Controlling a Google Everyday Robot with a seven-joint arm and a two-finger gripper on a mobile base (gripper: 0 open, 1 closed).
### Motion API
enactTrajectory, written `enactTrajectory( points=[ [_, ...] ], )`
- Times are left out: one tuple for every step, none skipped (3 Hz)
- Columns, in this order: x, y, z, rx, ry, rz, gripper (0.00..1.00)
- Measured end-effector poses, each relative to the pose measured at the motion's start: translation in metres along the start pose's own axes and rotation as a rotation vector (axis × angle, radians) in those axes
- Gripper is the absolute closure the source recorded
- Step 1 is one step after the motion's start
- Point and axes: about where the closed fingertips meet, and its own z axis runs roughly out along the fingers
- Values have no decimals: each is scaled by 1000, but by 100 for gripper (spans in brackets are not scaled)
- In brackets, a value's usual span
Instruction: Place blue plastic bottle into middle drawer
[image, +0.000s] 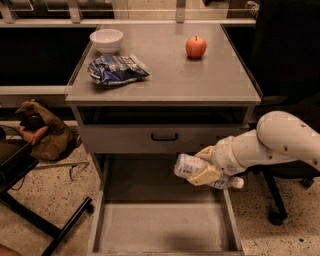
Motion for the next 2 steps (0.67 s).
enactTrajectory(
  points=[
    [34, 8, 45, 15, -24, 55, 100],
    [76, 17, 116, 25, -76, 125, 100]
  ],
)
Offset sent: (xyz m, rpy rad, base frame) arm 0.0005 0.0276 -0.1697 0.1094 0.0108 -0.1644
